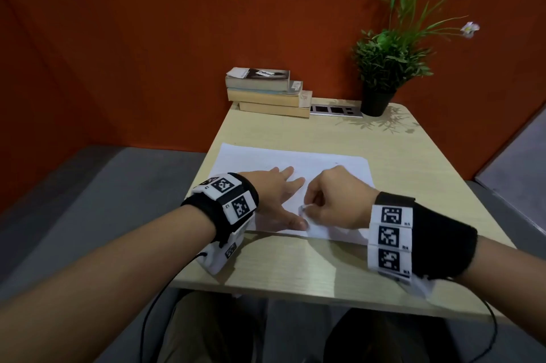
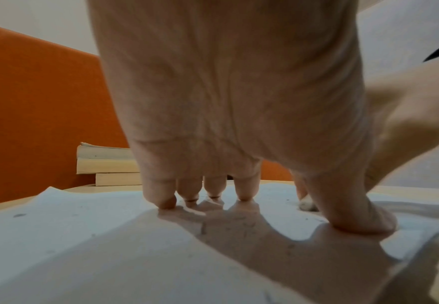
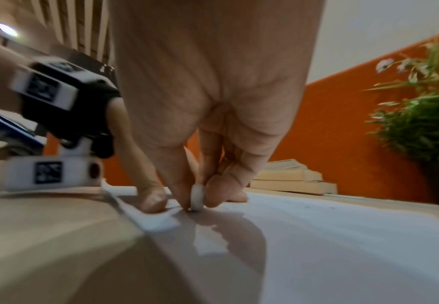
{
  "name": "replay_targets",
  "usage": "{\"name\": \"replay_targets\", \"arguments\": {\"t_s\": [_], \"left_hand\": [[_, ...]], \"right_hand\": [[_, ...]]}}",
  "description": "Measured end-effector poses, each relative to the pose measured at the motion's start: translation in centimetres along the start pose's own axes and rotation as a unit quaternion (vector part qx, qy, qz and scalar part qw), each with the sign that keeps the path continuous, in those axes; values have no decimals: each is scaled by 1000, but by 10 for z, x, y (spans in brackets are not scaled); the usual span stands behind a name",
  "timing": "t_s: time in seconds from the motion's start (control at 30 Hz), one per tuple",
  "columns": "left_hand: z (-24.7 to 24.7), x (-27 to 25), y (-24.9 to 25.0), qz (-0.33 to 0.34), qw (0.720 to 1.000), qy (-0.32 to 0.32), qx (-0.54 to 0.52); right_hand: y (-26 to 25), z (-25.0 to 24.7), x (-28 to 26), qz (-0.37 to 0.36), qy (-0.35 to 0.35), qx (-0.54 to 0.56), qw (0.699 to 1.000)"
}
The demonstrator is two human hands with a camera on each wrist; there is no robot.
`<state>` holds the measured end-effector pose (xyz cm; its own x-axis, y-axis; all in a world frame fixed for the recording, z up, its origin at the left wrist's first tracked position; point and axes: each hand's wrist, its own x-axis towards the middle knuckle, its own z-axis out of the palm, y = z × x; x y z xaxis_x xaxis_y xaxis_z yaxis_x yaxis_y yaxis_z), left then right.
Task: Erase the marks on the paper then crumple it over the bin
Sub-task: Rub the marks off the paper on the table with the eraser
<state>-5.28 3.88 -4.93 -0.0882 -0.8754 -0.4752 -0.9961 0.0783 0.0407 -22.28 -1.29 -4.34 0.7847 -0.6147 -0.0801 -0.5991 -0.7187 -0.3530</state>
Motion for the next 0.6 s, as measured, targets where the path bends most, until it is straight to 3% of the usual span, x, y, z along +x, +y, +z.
{"name": "replay_targets", "arguments": {"t_s": [0.1,0.3,0.5,0.6], "left_hand": [[2,3,-2,6,1000,3,3],[4,7,-3,-8,1000,-1,4],[8,12,-3,-6,1000,6,-1],[3,5,-2,-6,1000,8,-13]], "right_hand": [[-2,-1,-1,-12,-16,2,1000],[15,-11,14,47,35,-27,998],[-5,0,2,-6,-14,5,1000],[14,-12,11,32,16,-48,998]]}}
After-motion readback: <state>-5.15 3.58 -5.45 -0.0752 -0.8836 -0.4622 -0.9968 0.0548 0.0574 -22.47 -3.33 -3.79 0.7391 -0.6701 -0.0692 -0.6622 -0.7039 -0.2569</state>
